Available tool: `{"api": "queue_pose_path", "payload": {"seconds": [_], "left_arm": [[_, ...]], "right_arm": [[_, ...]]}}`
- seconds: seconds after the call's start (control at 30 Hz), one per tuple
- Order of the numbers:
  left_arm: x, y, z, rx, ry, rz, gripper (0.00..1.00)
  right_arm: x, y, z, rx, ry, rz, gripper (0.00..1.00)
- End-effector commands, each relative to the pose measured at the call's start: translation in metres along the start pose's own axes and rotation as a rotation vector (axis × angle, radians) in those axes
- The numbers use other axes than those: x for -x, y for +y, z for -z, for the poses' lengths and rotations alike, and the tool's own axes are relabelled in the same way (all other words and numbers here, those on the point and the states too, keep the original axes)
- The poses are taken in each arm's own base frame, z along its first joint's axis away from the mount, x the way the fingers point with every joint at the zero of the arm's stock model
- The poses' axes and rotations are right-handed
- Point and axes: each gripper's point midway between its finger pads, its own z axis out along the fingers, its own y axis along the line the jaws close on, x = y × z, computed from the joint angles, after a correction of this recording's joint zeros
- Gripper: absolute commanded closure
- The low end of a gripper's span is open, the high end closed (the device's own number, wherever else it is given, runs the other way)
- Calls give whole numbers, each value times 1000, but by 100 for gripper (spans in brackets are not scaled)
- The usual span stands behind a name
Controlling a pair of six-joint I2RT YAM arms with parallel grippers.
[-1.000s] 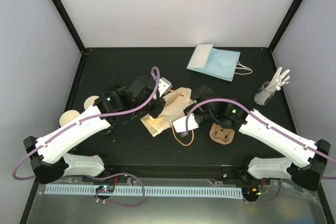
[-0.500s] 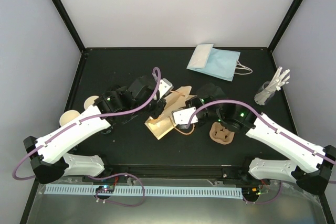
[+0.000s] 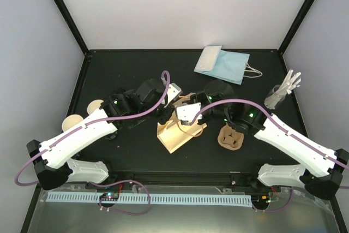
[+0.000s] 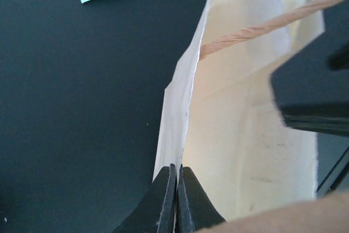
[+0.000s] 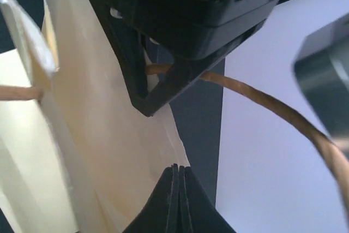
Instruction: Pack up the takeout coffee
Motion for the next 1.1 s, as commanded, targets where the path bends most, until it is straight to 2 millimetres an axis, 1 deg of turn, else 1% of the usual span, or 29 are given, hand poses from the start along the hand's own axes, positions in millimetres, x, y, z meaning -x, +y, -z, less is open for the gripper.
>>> {"api": "queue_pose_path", "payload": {"seconds": [0.0, 0.07, 0.23, 0.33, 0.5, 0.67, 0.83, 1.07], "left_arm": [[16, -2, 9, -18, -43, 4, 98], [16, -1, 9, -16, -45, 12, 99], [17, 0, 11, -13, -56, 28, 98], [19, 3, 14, 4, -67, 41, 98], [21, 7, 18, 19, -89, 48, 98], [24, 6, 21, 9, -110, 43, 98], [23, 1, 20, -17, -108, 24, 99], [19, -4, 19, -43, -97, 29, 98]], "right_arm": [[-7, 5, -10, 53, 56, 70, 99], [-9, 14, -14, 95, 62, 93, 99], [-21, 28, -24, 150, 113, 118, 99], [-26, 49, -25, 245, 115, 155, 99], [-36, 76, -25, 333, 126, 164, 99], [-46, 91, -30, 376, 161, 153, 99], [-45, 86, -35, 346, 172, 97, 99], [-41, 70, -45, 296, 185, 3, 99]]}}
